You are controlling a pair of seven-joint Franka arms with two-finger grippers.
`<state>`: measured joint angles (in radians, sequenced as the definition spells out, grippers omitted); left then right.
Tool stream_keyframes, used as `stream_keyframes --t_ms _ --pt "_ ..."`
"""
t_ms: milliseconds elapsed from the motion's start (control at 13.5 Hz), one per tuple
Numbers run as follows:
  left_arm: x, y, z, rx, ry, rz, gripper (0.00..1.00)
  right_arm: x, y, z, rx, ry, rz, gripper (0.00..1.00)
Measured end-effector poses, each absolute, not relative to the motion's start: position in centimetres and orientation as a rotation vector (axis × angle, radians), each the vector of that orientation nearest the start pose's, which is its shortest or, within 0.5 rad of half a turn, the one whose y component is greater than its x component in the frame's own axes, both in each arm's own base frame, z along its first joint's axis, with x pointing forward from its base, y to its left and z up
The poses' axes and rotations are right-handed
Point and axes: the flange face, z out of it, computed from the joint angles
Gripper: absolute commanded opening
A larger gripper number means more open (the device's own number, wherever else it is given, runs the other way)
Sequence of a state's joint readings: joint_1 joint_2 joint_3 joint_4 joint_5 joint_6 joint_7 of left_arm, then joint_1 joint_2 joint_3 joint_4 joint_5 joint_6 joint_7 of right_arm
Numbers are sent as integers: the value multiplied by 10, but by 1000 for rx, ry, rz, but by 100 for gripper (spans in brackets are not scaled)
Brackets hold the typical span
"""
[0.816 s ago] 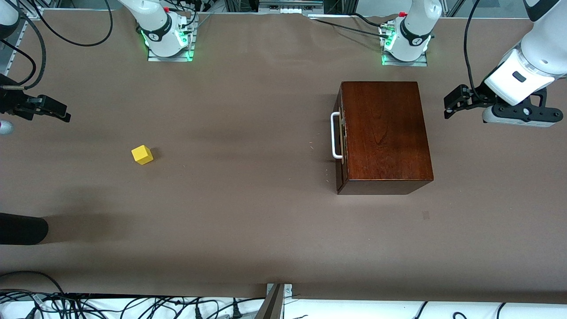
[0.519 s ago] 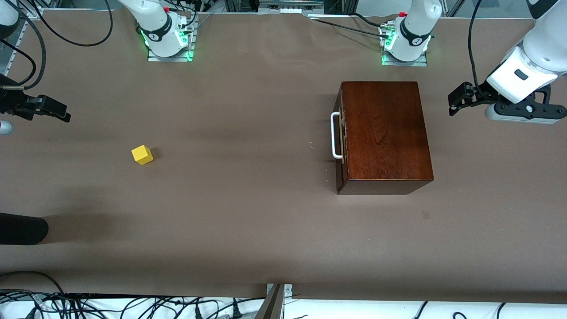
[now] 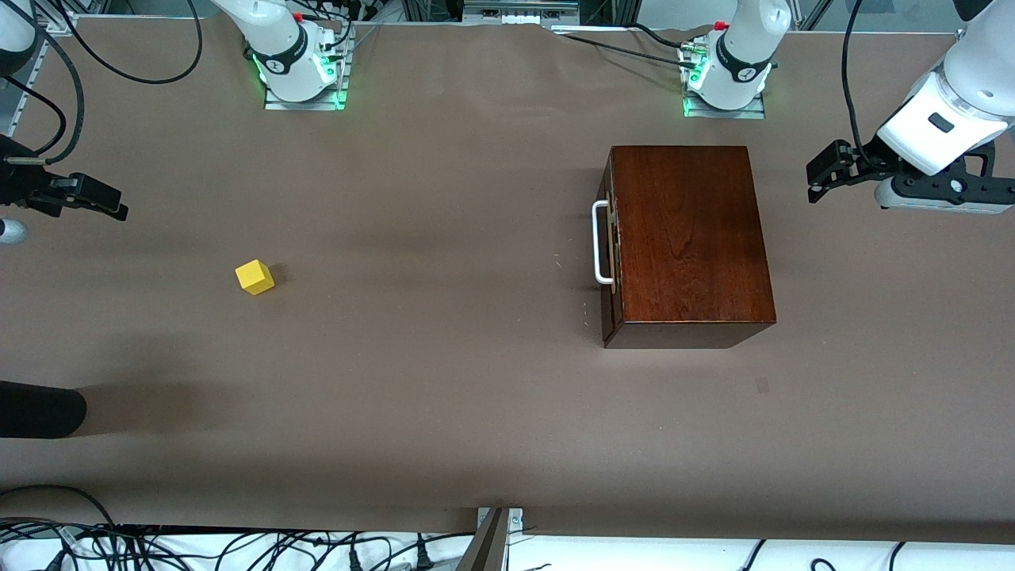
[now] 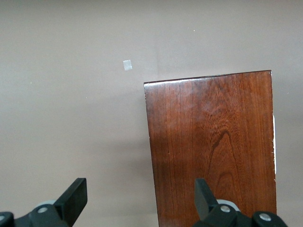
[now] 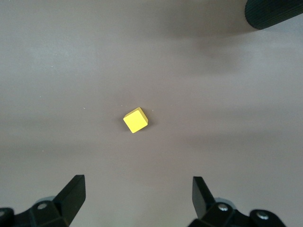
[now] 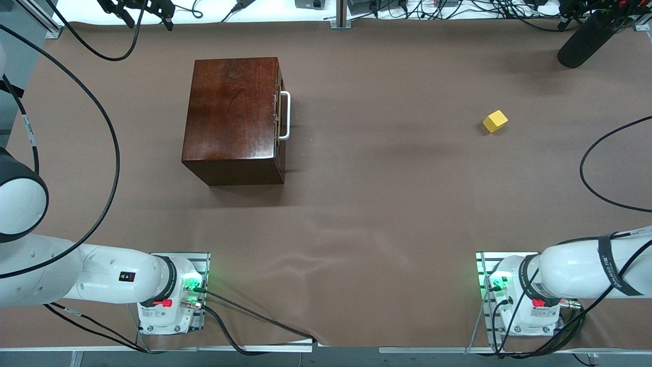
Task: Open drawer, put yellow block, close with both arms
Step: 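Move the left gripper toward the white drawer handle of the box, then grasp the drawer handle with the left gripper while the right gripper reaches the cube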
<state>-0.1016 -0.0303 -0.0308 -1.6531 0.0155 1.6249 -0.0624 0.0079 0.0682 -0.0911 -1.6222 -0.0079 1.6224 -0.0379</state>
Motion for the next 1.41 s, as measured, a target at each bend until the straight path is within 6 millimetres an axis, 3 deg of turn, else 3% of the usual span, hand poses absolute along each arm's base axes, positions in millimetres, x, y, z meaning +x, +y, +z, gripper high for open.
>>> stream_keyframes --t_ms 445,668,965,1187,1410 --pt "545 -80 605 -3122 136 -3 100 574 -48 565 -3149 72 111 100" --pt "542 -102 605 -3119 192 -9 100 574 -48 565 -3149 72 112 100" --pt "538 -161 595 -3118 269 -34 100 574 -48 564 -3149 73 112 100" --pt "527 -235 579 -3139 242 -58 100 574 -48 564 -3149 74 112 100" --pt "516 -313 533 -3126 217 -53 100 574 -49 564 -3149 75 113 100"
